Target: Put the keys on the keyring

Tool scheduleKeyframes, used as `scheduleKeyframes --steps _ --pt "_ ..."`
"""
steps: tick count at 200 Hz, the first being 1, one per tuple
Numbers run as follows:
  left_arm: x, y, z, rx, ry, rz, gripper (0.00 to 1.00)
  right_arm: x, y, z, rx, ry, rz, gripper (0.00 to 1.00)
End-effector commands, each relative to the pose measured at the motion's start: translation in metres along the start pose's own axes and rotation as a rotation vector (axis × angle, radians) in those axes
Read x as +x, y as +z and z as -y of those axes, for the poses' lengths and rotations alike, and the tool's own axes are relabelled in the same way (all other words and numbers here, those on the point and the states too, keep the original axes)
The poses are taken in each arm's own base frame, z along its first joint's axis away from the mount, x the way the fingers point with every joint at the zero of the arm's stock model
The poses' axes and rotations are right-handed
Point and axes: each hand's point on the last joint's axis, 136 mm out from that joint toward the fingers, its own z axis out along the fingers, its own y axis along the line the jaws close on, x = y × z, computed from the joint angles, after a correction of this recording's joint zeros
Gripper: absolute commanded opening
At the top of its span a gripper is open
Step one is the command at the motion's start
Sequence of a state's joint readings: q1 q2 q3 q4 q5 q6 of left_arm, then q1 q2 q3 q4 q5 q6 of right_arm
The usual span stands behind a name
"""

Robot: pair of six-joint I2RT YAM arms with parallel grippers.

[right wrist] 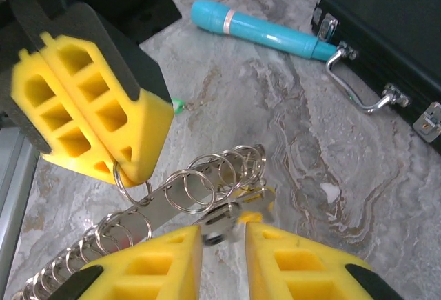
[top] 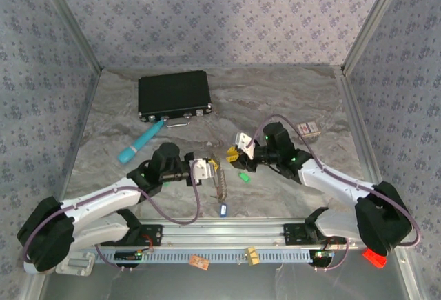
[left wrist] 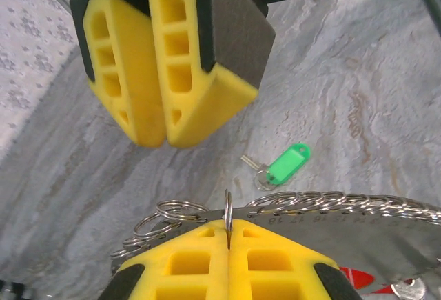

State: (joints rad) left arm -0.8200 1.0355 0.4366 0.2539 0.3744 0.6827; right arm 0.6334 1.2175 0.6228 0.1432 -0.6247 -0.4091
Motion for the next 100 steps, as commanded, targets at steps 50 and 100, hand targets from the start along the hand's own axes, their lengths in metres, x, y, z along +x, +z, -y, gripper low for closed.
scheduleKeyframes --steps 50,100 --pt "0.005 0.0 0.0 -0.025 0.228 -0.071 0.0 -0.001 0.021 -0.003 -0.059 -0.028 -0.041 0.3" --pt "0.008 -0.001 0.005 -0.012 0.243 -0.079 0.0 0.011 0.019 0.003 -0.055 0.033 -0.058 0.36"
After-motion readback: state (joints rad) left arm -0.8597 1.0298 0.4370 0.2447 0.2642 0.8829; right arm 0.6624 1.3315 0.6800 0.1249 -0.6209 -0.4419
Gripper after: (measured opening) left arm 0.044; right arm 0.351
